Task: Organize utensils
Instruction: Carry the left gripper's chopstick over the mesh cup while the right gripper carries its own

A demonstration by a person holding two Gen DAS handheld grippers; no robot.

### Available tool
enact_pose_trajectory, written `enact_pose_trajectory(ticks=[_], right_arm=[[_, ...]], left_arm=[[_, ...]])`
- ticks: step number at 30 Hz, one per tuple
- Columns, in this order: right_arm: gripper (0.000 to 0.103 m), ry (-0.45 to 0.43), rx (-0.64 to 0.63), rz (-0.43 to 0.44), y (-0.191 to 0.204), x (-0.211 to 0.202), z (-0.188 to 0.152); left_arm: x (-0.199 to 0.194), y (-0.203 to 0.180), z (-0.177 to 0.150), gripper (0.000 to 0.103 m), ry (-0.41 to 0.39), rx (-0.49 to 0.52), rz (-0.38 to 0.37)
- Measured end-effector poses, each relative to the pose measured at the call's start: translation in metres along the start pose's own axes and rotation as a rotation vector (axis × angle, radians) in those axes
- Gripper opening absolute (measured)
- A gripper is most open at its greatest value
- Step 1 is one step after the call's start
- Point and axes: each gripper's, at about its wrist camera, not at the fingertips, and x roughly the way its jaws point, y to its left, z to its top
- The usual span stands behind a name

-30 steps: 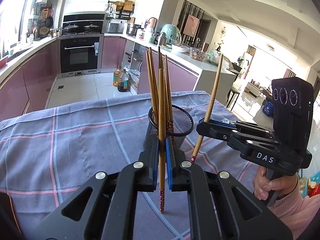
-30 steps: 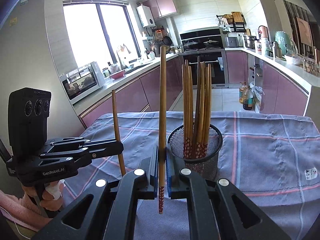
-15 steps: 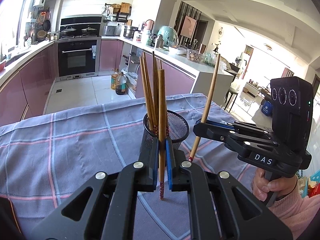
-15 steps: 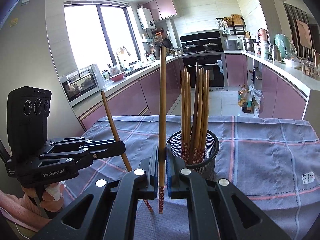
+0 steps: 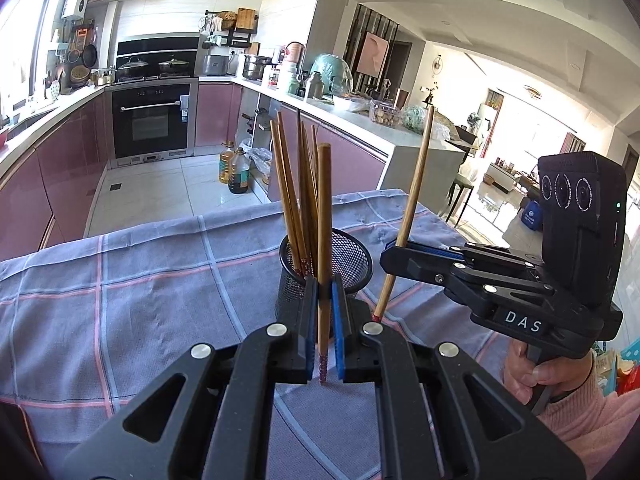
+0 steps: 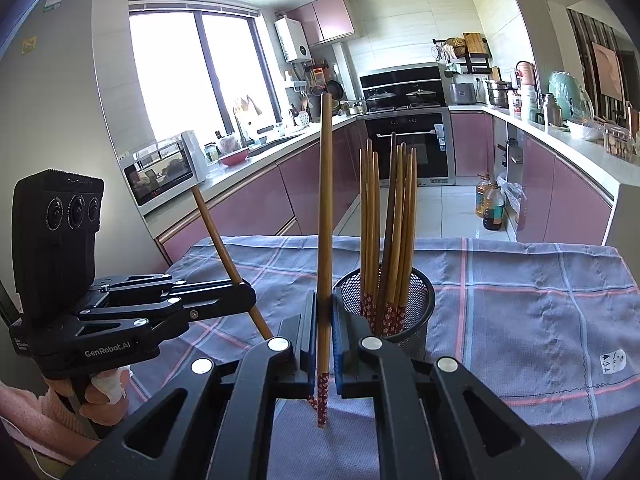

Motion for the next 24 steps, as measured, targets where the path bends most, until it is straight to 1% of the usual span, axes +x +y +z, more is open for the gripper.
enact_pose_trajectory(ticks=[24], right_arm=[[0.006, -0.024, -0.011, -0.004, 0.001, -0.0025, 0.0075]], left_arm=[[-0.0065, -0.0075, 0.0086, 0.008, -0.014, 0.026, -0.005]])
